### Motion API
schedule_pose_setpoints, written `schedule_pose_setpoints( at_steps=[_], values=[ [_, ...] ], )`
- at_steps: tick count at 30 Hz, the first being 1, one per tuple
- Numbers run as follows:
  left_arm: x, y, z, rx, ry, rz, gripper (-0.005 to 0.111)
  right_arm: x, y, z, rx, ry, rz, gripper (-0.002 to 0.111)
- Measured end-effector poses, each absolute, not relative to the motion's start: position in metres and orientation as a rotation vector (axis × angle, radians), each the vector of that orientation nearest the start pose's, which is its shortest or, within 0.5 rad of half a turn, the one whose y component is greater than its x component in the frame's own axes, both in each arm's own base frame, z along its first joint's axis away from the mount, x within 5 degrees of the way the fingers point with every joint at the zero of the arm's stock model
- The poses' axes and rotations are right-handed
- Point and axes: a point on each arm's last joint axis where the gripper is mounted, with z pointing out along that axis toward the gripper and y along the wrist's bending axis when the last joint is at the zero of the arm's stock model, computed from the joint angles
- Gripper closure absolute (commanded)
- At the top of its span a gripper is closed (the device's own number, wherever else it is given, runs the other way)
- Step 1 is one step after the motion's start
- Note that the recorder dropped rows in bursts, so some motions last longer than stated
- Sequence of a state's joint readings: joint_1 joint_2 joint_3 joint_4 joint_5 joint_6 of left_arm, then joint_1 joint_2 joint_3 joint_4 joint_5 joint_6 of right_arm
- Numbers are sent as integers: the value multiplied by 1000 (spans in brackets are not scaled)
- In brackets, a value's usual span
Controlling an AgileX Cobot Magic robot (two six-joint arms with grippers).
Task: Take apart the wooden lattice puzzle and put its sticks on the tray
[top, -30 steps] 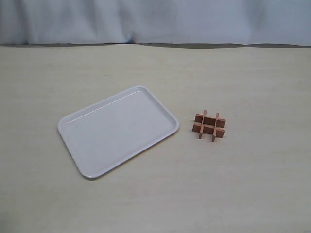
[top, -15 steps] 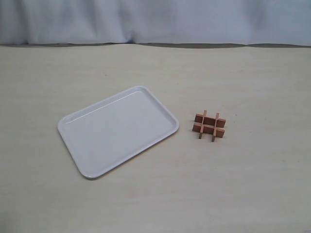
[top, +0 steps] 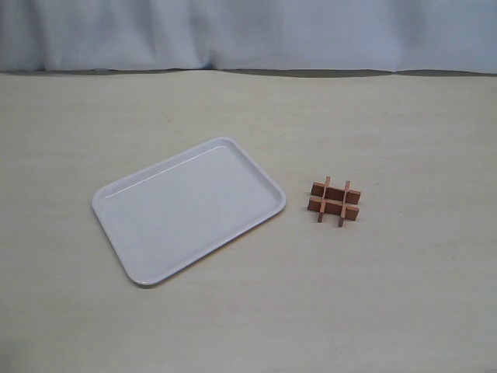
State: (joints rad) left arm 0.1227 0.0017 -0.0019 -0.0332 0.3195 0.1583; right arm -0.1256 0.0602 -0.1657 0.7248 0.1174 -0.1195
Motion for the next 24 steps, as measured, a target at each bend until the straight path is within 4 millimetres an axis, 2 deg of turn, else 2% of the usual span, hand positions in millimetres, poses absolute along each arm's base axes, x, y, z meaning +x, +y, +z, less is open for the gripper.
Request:
schedule_pose_setpoints(
  at_steps=[7, 15, 16, 17, 19, 20, 21, 22, 23, 24],
  values=[
    [54, 6, 185, 11, 1806, 168, 107, 77, 1, 259, 458, 1605, 409, 70],
    [54, 6, 185, 11, 1806, 168, 107, 114, 6, 249, 485, 1956, 467, 71],
    [54, 6, 185, 11, 1806, 168, 107, 120, 7, 248, 485, 2007, 477, 72],
    [54, 6, 185, 11, 1806, 168, 107, 124, 8, 246, 479, 2053, 487, 80],
    [54, 6, 185, 11, 1806, 168, 107, 144, 10, 247, 459, 2189, 515, 91],
    [54, 6, 185, 11, 1806, 168, 107, 162, 11, 248, 431, 2290, 538, 95],
    [54, 6, 185, 11, 1806, 168, 107, 170, 11, 248, 414, 2330, 549, 98],
    [54, 6, 185, 11, 1806, 168, 107, 191, 12, 247, 378, 2423, 577, 99],
    [54, 6, 185, 11, 1806, 168, 107, 200, 13, 244, 359, 2470, 586, 99],
    [54, 6, 185, 11, 1806, 168, 107, 220, 17, 243, 301, 2535, 600, 99]
  ],
)
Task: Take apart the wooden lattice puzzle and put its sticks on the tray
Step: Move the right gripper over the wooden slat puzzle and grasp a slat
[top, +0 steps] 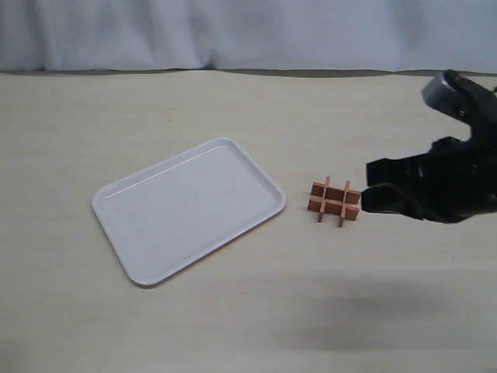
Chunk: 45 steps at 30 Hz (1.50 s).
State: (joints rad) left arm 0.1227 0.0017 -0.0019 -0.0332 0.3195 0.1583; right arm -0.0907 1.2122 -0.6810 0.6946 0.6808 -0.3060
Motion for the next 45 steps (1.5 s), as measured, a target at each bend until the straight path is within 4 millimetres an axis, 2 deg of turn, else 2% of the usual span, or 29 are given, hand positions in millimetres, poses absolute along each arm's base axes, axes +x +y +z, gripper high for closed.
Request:
schedule_pose_setpoints(
  at_steps=[2, 4, 6, 7, 9, 11, 14, 17, 22, 29, 38, 45],
  values=[
    [54, 6, 185, 11, 1806, 168, 107, 245, 27, 241, 165, 2621, 571, 102],
    [54, 6, 185, 11, 1806, 168, 107, 263, 42, 235, 1, 2777, 462, 104],
    [54, 6, 185, 11, 1806, 168, 107, 275, 57, 226, -179, 2953, 244, 104],
    [54, 6, 185, 11, 1806, 168, 107, 282, 60, 221, -210, 3005, 111, 104],
    [54, 6, 185, 11, 1806, 168, 107, 296, 60, 211, -123, 3004, 2, 104],
    [54, 6, 185, 11, 1806, 168, 107, 303, 61, 203, -36, 2991, -11, 102],
    [54, 6, 185, 11, 1806, 168, 107, 312, 62, 184, 116, 2999, -10, 88],
    [54, 6, 185, 11, 1806, 168, 107, 321, 62, 165, 287, 2973, -22, 80],
    [54, 6, 185, 11, 1806, 168, 107, 329, 52, 167, 475, 2849, -161, 78],
    [54, 6, 185, 11, 1806, 168, 107, 334, 49, 166, 527, 2786, -188, 78],
    [54, 6, 185, 11, 1806, 168, 107, 335, 48, 139, 621, 2847, -249, 78],
    [54, 6, 185, 11, 1806, 168, 107, 339, 52, 128, 636, 2843, -200, 78]
  ],
)
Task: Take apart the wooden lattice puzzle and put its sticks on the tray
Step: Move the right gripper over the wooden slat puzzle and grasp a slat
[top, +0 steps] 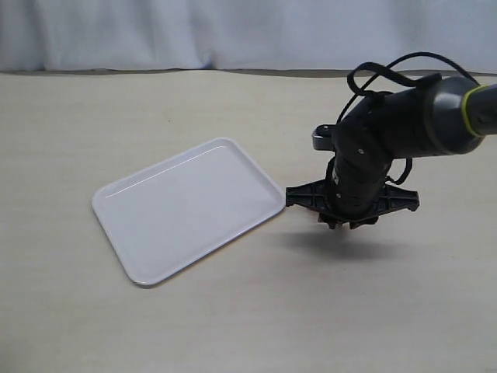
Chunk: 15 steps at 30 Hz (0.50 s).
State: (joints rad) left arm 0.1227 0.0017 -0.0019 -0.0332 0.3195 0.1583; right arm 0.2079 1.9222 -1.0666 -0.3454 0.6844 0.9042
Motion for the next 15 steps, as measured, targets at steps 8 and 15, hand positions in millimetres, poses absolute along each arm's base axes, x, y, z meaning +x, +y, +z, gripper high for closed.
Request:
schedule_pose_setpoints(
  at_steps=[8, 15],
  values=[
    [54, 6, 185, 11, 1806, 168, 107, 341, 53, 120, 664, 2841, -189, 104],
    [54, 6, 185, 11, 1806, 168, 107, 341, 53, 120, 669, 2839, -187, 104]
  ],
)
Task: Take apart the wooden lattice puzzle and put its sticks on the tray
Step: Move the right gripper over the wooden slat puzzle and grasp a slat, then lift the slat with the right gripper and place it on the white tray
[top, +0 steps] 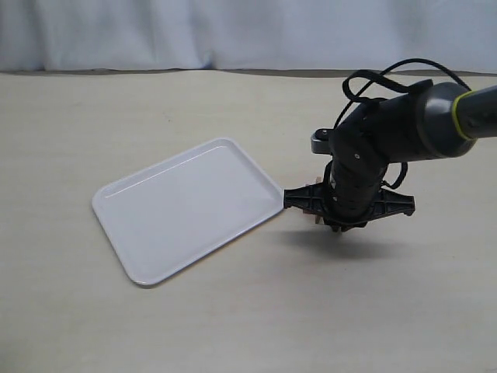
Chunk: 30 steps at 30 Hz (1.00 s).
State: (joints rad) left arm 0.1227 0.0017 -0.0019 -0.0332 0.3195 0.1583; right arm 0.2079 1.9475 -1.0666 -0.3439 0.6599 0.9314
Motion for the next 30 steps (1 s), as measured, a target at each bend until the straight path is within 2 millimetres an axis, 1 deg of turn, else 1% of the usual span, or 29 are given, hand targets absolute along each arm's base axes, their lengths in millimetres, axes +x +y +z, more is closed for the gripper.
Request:
schedule_pose_setpoints(
  at_steps=[8, 16, 19, 26, 30],
  values=[
    [54, 6, 185, 11, 1806, 168, 107, 339, 50, 122, 608, 2864, -210, 104],
    [54, 6, 185, 11, 1806, 168, 107, 339, 49, 139, 559, 2837, -192, 104],
    [54, 6, 185, 11, 1806, 168, 107, 338, 49, 150, 539, 2810, -173, 104],
    [54, 6, 185, 11, 1806, 168, 107, 339, 51, 186, 486, 2673, -62, 104],
    [54, 6, 185, 11, 1806, 168, 107, 341, 52, 194, 471, 2628, -24, 104]
  ],
)
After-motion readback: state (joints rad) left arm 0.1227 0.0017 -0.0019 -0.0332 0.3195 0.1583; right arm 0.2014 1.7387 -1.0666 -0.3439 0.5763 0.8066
